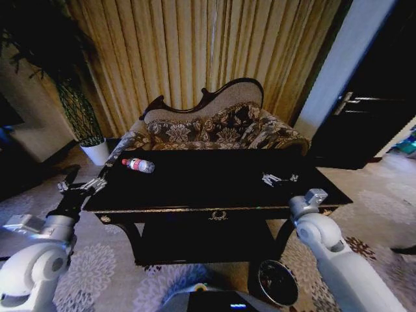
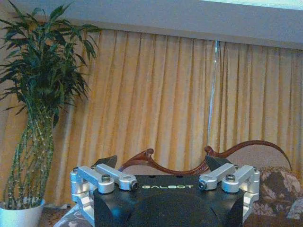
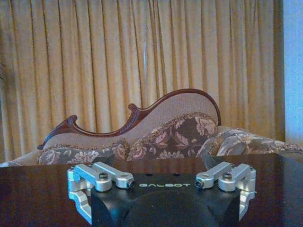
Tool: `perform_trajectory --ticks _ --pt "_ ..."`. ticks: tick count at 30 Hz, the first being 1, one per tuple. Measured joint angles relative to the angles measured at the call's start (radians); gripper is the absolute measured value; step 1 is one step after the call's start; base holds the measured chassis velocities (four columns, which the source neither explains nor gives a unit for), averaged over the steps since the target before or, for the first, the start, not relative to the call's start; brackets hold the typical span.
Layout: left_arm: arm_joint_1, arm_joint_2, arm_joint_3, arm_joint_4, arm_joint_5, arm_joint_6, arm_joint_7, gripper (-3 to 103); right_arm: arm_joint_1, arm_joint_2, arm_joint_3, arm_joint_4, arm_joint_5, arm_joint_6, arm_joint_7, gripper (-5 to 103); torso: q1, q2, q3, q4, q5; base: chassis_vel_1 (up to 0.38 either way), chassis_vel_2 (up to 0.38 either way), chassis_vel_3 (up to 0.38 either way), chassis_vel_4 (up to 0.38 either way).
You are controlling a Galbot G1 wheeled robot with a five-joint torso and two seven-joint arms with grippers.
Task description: Move to the front of the table and place the trash on the table into the trash bin.
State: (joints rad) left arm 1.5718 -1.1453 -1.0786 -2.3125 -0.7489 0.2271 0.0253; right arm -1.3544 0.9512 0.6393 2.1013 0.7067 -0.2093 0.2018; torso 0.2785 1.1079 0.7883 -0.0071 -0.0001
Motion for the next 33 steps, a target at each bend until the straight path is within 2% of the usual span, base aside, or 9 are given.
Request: perform_trajectory --ticks 9,12,20,22,24,25,28,32,33 --pt "-0.043 0.048 -0.002 0.020 -0.017 0.015 -0.023 100 -0.006 0.009 0.000 -0.007 -0.004 0.000 0.002 100 0.000 0.000 0.000 -0.0001 0.0001 0.000 0.000 0.000 0.000" --pt "-0.074 0.081 0.007 0.040 -0.028 0.039 -0.053 100 -0.006 0.012 0.000 -0.012 -0.005 0.000 0.003 100 0.000 0.000 0.000 0.0000 -0.0001 0.000 0.000 0.000 0.000" --pt "-0.131 0.156 0.046 0.095 -0.050 0.057 -0.062 100 -0.004 0.016 -0.004 -0.018 -0.006 0.000 0.004 100 0.000 0.000 0.000 0.0000 0.0000 0.000 0.000 0.000 0.000" --pt "-0.173 0.207 0.060 0.134 -0.119 0.087 -0.074 100 -0.002 0.015 -0.005 -0.023 -0.006 0.000 0.005 100 0.000 0.000 0.000 -0.0001 -0.0001 0.000 0.000 0.000 0.000" --pt "-0.184 0.219 0.064 0.144 -0.138 0.096 -0.079 100 -0.002 0.014 -0.005 -0.025 -0.006 0.000 0.005 100 0.000 0.000 0.000 0.0000 -0.0001 0.000 0.000 0.000 0.000" --pt "-0.215 0.248 0.084 0.169 -0.168 0.110 -0.102 100 -0.002 0.014 -0.004 -0.028 -0.006 0.000 0.005 100 0.000 0.000 0.000 0.0001 -0.0001 0.000 0.000 0.000 0.000" --pt "-0.265 0.277 0.124 0.201 -0.179 0.117 -0.131 100 -0.002 0.014 -0.003 -0.032 -0.007 0.001 0.005 100 0.000 0.000 0.000 0.0000 0.0001 0.000 0.000 0.000 0.000" --pt "-0.309 0.292 0.170 0.226 -0.179 0.118 -0.150 100 -0.001 0.012 -0.004 -0.033 -0.006 0.001 0.006 100 0.000 0.000 0.000 -0.0004 0.0000 0.000 0.000 0.000 0.000" --pt "-0.342 0.300 0.213 0.251 -0.184 0.118 -0.156 100 0.001 0.009 -0.005 -0.036 -0.005 0.001 0.008 100 0.000 0.000 0.000 0.0007 0.0001 0.000 0.000 0.000 0.000"
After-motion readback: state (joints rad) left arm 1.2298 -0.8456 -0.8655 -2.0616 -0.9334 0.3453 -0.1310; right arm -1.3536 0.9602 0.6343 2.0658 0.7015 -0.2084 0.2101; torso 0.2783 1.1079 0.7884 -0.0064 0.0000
